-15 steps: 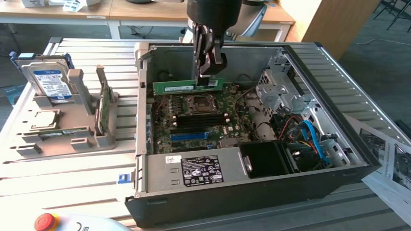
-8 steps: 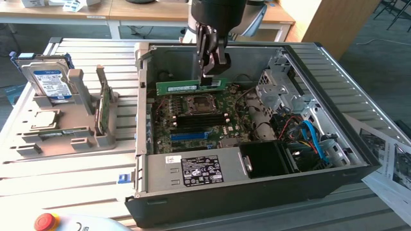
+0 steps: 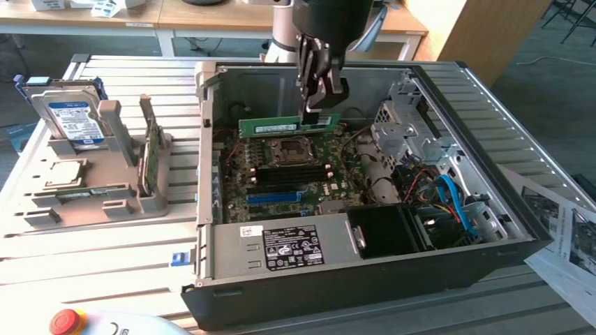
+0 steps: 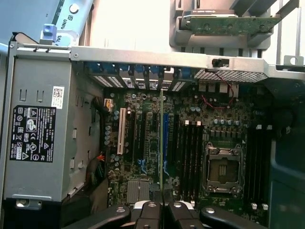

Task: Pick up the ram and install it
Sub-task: 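Pick up the ram and move it above insertion slot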

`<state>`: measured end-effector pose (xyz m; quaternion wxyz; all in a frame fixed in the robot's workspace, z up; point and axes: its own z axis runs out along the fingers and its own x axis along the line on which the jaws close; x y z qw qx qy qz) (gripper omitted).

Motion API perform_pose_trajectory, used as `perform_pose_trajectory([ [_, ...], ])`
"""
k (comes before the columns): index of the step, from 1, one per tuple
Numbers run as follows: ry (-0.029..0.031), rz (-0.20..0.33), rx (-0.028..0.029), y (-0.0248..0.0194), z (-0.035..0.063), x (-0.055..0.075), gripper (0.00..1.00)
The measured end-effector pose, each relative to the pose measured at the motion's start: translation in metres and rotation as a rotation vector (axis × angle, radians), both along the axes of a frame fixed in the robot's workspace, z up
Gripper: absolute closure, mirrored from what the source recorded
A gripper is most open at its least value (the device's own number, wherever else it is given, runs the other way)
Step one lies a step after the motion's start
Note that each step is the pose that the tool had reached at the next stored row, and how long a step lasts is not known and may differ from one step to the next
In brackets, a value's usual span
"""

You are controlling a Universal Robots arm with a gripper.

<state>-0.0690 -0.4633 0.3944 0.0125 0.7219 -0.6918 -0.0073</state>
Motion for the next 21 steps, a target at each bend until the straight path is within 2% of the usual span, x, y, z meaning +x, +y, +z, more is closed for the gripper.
perform_pose_trajectory([
  [3, 0.0000, -0.001, 0.0000, -0.0001, -0.0002, 0.004, 0.88],
  [10, 0.0000, -0.001, -0.0001, -0.0001, -0.0002, 0.005, 0.88],
  [17, 0.0049, -0.006, -0.0001, -0.0001, -0.0005, 0.009, 0.88],
  [18, 0.0077, -0.006, 0.0001, 0.0000, -0.0006, 0.010, 0.88],
  [21, 0.0211, -0.006, -0.0002, -0.0002, -0.0004, 0.012, 0.88],
])
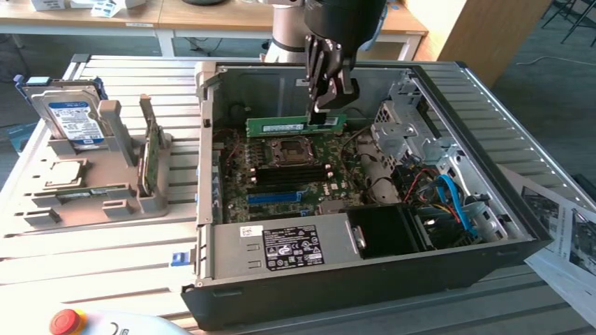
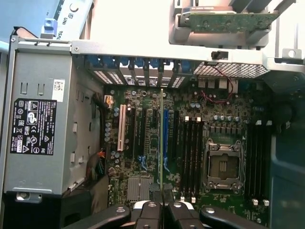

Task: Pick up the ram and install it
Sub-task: 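Pick up the ram and move it above insertion slot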

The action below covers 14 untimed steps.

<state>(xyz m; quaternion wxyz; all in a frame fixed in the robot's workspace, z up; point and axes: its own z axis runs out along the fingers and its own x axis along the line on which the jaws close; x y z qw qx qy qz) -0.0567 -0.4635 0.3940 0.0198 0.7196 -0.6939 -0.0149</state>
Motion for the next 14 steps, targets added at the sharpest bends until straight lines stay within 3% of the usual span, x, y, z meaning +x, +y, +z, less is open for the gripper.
perform_pose_trajectory([
  [8, 0.0008, 0.000, 0.0001, 0.0003, -0.0002, 0.0005, 0.88],
  [14, 0.0008, -0.004, 0.0001, 0.0040, -0.0014, 0.0032, 0.88],
])
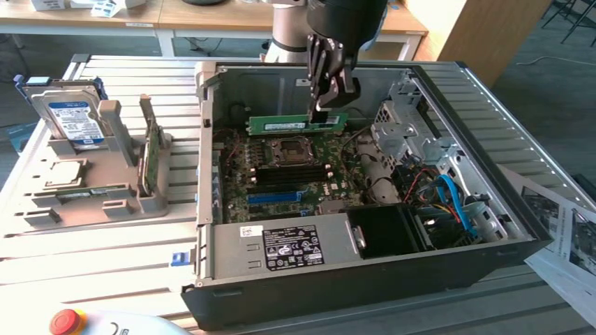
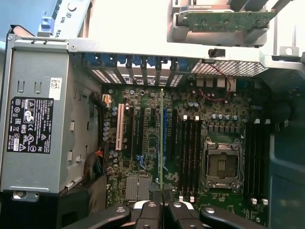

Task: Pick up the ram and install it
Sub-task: 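Pick up the ram and move it above insertion slot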

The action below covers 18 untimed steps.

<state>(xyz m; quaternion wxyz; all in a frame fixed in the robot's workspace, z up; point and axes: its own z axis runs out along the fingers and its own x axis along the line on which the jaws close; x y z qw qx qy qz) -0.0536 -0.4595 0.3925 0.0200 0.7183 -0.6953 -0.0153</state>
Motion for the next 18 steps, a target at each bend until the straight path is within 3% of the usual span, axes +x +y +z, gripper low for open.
perform_pose_trajectory([
  [18, 0.0000, -0.036, -0.0001, 0.0211, -0.0038, 0.007, 0.88],
])
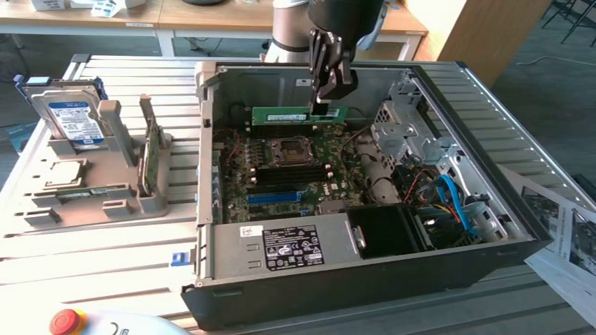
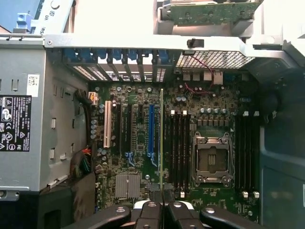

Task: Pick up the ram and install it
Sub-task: 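Pick up the ram and move it above insertion slot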

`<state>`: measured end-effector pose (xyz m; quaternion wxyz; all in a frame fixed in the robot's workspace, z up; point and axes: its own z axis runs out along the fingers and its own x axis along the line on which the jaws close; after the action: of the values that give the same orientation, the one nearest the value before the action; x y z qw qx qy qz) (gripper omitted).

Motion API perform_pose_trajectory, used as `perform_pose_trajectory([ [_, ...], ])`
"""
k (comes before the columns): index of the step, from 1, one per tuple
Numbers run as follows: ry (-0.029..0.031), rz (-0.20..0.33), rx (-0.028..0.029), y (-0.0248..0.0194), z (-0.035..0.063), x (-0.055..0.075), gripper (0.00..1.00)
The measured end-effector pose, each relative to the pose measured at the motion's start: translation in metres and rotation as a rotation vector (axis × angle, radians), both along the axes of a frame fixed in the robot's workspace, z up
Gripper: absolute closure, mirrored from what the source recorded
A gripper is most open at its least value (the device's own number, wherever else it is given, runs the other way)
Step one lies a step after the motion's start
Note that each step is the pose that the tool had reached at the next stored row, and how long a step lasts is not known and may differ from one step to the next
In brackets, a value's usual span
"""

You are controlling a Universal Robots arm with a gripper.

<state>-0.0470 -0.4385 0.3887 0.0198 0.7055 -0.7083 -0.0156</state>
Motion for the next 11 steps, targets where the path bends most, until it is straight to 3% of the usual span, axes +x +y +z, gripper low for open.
perform_pose_trajectory([
  [11, 0.0000, -0.023, 0.0000, 0.0117, -0.0015, 0.002, 0.88],
])
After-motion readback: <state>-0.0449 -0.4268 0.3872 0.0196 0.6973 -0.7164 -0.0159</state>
